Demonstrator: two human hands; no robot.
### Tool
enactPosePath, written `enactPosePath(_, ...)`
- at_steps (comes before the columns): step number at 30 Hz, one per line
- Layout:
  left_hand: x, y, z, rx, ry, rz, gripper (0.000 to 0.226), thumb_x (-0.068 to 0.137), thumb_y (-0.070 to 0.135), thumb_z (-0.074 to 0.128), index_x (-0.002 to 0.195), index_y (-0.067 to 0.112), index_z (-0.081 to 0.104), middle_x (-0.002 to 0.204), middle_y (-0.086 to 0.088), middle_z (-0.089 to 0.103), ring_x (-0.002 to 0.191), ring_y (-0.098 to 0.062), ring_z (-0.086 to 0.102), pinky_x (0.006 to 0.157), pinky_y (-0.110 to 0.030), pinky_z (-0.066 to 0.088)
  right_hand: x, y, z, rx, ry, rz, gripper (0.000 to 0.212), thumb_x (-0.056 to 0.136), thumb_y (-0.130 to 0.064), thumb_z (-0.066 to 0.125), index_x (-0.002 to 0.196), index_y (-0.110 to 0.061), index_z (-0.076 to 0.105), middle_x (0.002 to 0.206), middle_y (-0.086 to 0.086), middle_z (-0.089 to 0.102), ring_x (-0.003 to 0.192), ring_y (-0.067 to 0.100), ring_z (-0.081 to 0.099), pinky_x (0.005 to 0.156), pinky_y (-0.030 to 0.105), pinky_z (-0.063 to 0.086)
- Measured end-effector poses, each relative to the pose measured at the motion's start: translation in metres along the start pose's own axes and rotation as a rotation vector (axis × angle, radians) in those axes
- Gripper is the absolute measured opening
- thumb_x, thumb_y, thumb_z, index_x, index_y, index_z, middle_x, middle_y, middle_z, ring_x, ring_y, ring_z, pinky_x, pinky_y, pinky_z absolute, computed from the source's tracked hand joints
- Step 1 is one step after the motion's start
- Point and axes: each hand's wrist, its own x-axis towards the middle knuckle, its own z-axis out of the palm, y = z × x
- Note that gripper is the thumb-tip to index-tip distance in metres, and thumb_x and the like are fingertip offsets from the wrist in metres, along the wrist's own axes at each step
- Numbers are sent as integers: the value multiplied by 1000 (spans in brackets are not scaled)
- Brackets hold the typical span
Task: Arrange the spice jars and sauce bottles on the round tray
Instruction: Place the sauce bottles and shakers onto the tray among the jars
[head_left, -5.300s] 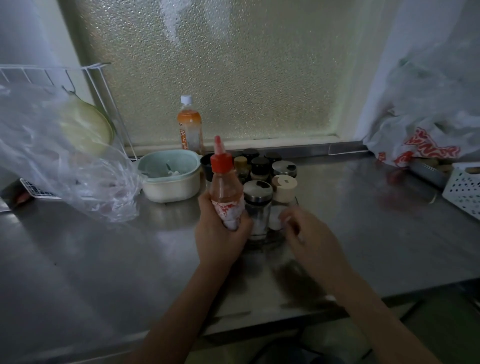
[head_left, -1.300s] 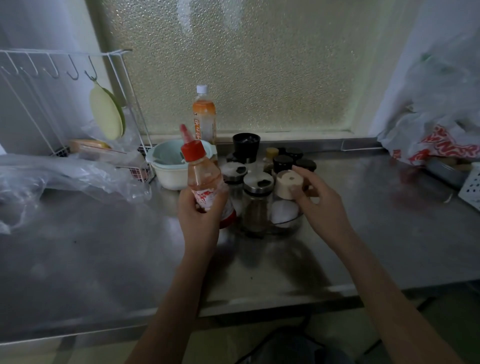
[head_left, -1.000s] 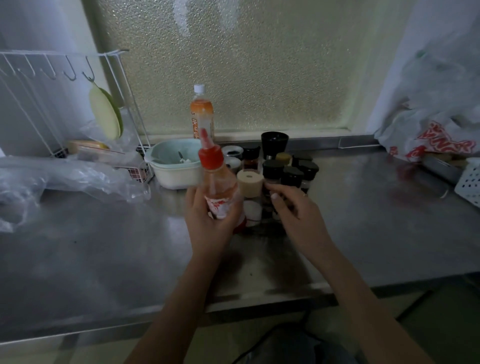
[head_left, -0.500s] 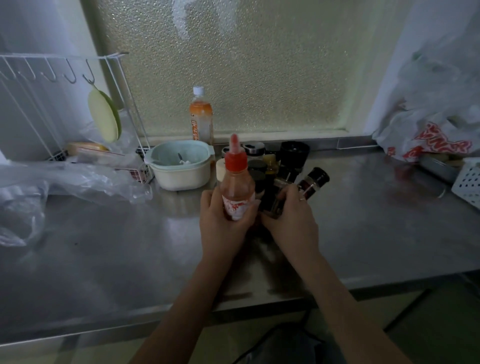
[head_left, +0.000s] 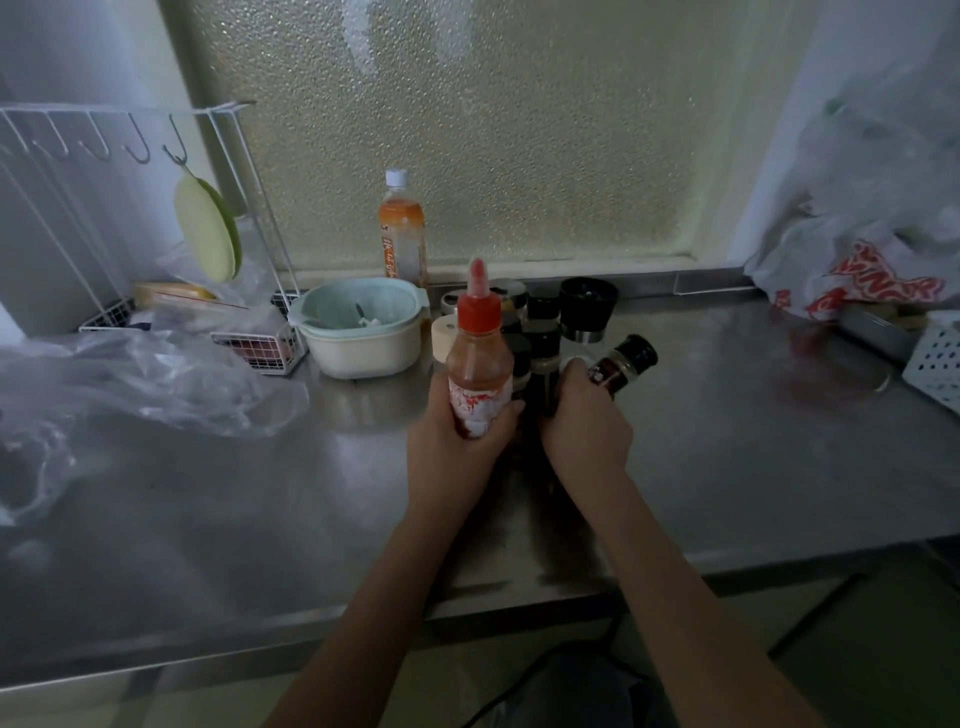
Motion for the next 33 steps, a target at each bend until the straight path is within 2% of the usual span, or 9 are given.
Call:
enactPosePath(5, 1, 1, -1, -59, -3, -10, 48, 68, 50, 67, 106, 24, 53, 94, 7, 67, 86, -5, 64, 76, -37, 55, -11, 0, -14, 269, -62, -163, 21, 83, -17, 59, 97, -20, 44, 91, 3, 61, 87, 29, 62, 71, 38, 50)
enactPosePath(9, 5, -4, 0, -82, 20, -13, 48, 70, 51, 70, 107, 24, 54, 102, -2, 62, 96, -16, 61, 82, -42, 52, -17, -12, -16, 264, -96, -214, 35, 82, -37, 63, 98, -23, 35, 100, 4, 61, 93, 26, 61, 80, 47, 51)
enactPosePath(12, 5, -8, 0, -29, 47, -35, 56, 67, 63, 65, 107, 26, 53, 104, -6, 52, 102, -24, 54, 86, -45, 50, -13, -14, -14, 267, -71, -156, 42, 80, -39, 67, 101, -18, 37, 102, 6, 63, 94, 27, 62, 76, 40, 50)
enactPosePath(16, 7, -3, 0, -16, 87, -58, 47, 71, 47, 67, 109, 25, 52, 103, -1, 45, 97, -14, 50, 87, -30, 46, -11, -15, -12, 226, -55, -87, 59, 78, -44, 68, 117, -11, 38, 110, 10, 65, 98, 30, 64, 75, 36, 48)
enactPosePath(21, 18, -5, -2, -2, 167, -19, 43, 78, 26, 68, 116, 10, 55, 105, -6, 52, 91, 12, 46, 76, -3, 35, -16, -22, -2, 110, -17, -81, 71, 76, -45, 69, 127, -11, 33, 108, 12, 67, 97, 31, 65, 77, 40, 51)
enactPosePath(25, 24, -11, -2, -38, 158, -21, 47, 77, 37, 62, 117, 16, 54, 109, -2, 60, 103, -14, 56, 88, -30, 47, -19, -18, 3, 160, 4, -126, 60, 76, -36, 70, 120, -10, 38, 106, 10, 67, 97, 30, 65, 80, 40, 50)
enactPosePath(28, 24, -11, -1, -78, 132, -19, 48, 79, 37, 63, 119, 15, 50, 113, -7, 58, 104, -18, 57, 88, -43, 50, -20, -11, 2, 243, 8, -172, 35, 79, -21, 69, 99, -12, 42, 98, 9, 64, 93, 30, 63, 77, 39, 47)
enactPosePath(30, 22, -8, 1, -58, 115, -3, 48, 80, 33, 63, 118, 7, 48, 112, -14, 51, 103, -16, 53, 90, -35, 47, -18, -5, 3, 290, 5, -199, 31, 79, -11, 68, 90, -15, 40, 88, 5, 59, 88, 27, 61, 72, 34, 44)
enactPosePath(33, 21, -5, 5, 26, 104, 51, 42, 84, 19, 64, 115, -4, 47, 110, -17, 45, 96, 8, 41, 84, -5, 34, -21, 4, 2, 398, 31, -230, 27, 79, -4, 66, 83, -14, 41, 81, 0, 51, 76, 20, 54, 64, 22, 34)
